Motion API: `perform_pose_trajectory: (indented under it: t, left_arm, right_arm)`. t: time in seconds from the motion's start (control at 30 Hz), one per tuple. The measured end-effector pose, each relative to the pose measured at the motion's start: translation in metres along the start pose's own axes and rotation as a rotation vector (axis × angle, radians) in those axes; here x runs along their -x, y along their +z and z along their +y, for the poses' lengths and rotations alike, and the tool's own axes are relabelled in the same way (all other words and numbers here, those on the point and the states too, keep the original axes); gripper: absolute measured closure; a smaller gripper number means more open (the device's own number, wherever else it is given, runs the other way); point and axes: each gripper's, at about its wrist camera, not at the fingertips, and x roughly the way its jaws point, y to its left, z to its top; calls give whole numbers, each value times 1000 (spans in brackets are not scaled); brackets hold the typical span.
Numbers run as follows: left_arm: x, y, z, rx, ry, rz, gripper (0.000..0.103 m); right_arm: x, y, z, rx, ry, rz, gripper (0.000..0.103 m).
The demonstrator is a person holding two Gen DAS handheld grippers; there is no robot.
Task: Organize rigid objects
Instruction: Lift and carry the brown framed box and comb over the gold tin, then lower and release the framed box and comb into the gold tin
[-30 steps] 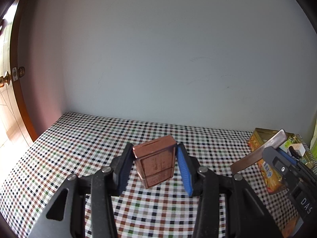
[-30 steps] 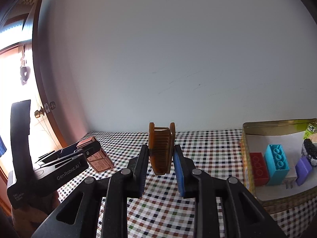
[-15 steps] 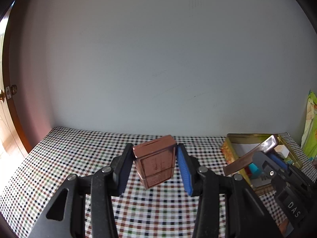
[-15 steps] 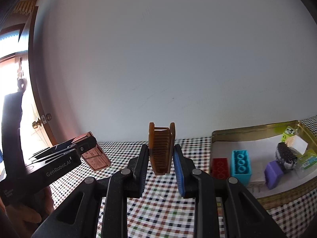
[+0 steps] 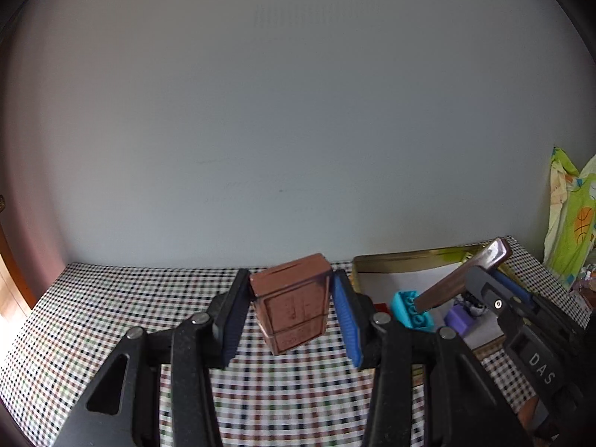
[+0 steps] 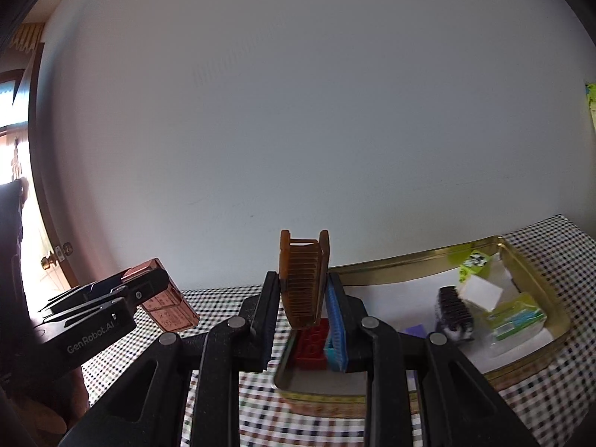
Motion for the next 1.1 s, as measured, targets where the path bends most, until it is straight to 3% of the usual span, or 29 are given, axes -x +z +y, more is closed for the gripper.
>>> perform_pose_trajectory:
  t: [0.37,0.7,1.1]
  left_arm:
    - [-15,12,-68,-75,-69,-10,60]
    - [-34,11,-112,-73,-119,34,60]
    - [-59,9,-133,-78,-134,69,60]
  right_arm:
    - [9,16,-55,-31,-80,-29,76]
    - [9,31,-97,-40,-143,-37,76]
    - [0,42,-116,1,-210,-12,76]
